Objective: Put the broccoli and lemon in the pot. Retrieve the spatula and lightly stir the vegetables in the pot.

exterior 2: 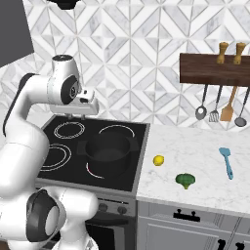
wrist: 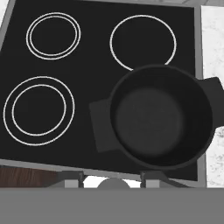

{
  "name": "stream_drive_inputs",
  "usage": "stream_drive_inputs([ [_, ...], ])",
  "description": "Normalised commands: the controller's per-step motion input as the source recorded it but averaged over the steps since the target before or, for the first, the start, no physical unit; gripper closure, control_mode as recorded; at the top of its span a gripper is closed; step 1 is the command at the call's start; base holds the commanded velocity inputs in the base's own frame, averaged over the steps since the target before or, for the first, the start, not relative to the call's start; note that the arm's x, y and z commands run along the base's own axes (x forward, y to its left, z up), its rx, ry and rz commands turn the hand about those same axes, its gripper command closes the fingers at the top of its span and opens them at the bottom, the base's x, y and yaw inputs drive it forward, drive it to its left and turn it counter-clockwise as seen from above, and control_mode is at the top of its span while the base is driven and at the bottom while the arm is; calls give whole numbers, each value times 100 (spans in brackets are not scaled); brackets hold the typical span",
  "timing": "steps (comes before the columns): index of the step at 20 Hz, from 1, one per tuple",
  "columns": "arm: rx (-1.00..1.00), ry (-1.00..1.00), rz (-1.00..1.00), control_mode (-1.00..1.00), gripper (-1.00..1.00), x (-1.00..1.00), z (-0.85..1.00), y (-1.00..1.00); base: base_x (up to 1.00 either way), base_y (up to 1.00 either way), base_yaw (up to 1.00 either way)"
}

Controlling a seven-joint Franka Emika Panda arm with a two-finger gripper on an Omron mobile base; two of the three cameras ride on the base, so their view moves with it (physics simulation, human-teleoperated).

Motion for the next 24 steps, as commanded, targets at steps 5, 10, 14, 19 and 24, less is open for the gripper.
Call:
stream_drive_inputs([
  [5, 0, 0, 0, -100, -100, -33, -5, 0, 0, 0, 0],
  [10, 0, -4, 0, -100, -100, -89, -2, -19, 0, 0, 0],
  [14, 3, -1, 0, -100, -100, -68, 0, -64, 0, 0, 0],
  [19, 6, 0, 0, -100, -100, -54, 0, -83, 0, 0, 0],
  [24, 1, 0, 0, -100, -100, -29, 0, -78, 0, 0, 0],
])
